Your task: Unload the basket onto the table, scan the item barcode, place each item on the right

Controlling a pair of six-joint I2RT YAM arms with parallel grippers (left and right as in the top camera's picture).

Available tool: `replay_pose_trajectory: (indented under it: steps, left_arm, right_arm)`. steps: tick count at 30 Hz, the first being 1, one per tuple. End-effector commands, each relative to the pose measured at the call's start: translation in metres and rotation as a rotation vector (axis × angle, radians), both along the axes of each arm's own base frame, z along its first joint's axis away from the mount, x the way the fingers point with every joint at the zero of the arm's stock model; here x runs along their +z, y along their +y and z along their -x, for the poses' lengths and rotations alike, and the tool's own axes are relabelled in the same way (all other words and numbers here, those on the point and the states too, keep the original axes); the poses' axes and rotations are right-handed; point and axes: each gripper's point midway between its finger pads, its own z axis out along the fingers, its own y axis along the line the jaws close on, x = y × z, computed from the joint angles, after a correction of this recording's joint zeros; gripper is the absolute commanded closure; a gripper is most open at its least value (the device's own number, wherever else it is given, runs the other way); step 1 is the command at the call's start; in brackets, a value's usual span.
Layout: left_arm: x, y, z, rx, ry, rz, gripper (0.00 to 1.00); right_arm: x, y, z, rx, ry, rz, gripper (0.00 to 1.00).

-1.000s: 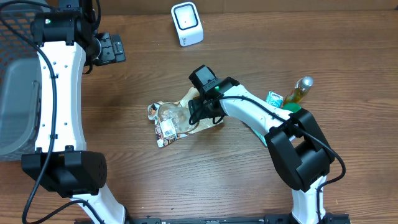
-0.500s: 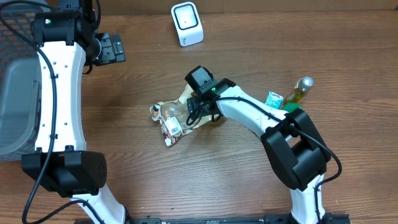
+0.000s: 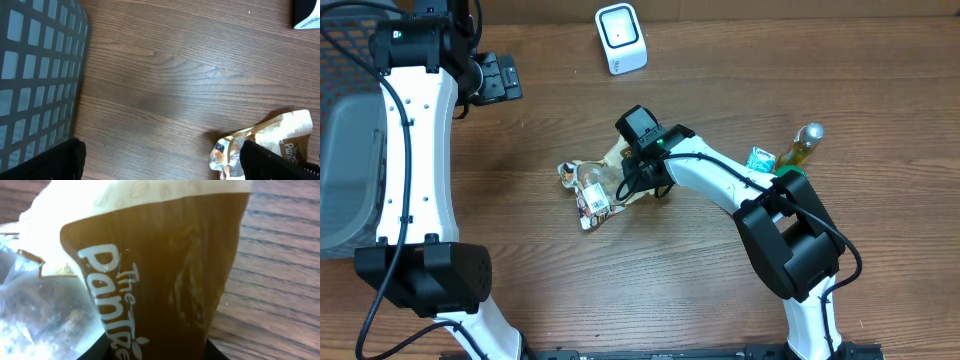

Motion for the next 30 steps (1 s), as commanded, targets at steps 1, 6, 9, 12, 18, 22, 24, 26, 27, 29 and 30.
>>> replay_pose_trajectory:
  steps: [1, 6, 9, 12, 18, 22, 24, 26, 27, 29, 30]
  left_arm:
    - [0.010, -0.004, 0.000, 0.000, -0.030, 0.001, 0.00]
    - [0.010, -0.004, 0.000, 0.000, -0.030, 0.001, 0.00]
    - [0.010, -0.004, 0.000, 0.001, -0.030, 0.001, 0.00]
    - [0.010, -0.004, 0.000, 0.000, -0.030, 0.001, 0.01]
    - [0.010, -0.004, 0.000, 0.001, -0.030, 0.001, 0.00]
    - [0.010, -0.004, 0.000, 0.000, -0.030, 0.001, 0.01]
    - [0.010, -0.004, 0.000, 0.001, -0.030, 0.001, 0.01]
    - [0.010, -0.004, 0.000, 0.000, -0.030, 0.001, 0.00]
    - [0.010, -0.004, 0.000, 0.001, -0.030, 0.001, 0.00]
    - [0.010, -0.004, 0.000, 0.000, -0.030, 0.001, 0.00]
    - [0.010, -0.004, 0.000, 0.000, -0.030, 0.001, 0.00]
  right_arm:
    - [-0.003, -0.006, 0.001, -0.012, 0.044, -0.016, 0.76]
    - [0.026, 0.002, 0.002, -0.014, 0.098, -0.177, 0.78]
    - [0.034, 0.000, 0.002, -0.025, 0.106, -0.197, 0.78]
    - [0.042, 0.001, 0.001, -0.022, 0.089, -0.208, 0.79]
    - [0.081, 0.008, -0.004, -0.005, 0.039, -0.306, 0.85]
    - [0.134, 0.011, -0.008, 0.022, -0.016, -0.457, 0.95]
    - [0.149, 0.010, -0.007, 0.030, -0.022, -0.500, 0.96]
    - [0.161, 0.009, -0.004, 0.039, -0.016, -0.540, 0.96]
    - [0.164, 0.009, -0.003, 0.044, -0.009, -0.556, 0.96]
    - [0.164, 0.007, 0.005, 0.044, 0.038, -0.576, 0.96]
    - [0.163, 0.005, 0.005, 0.039, 0.044, -0.572, 0.96]
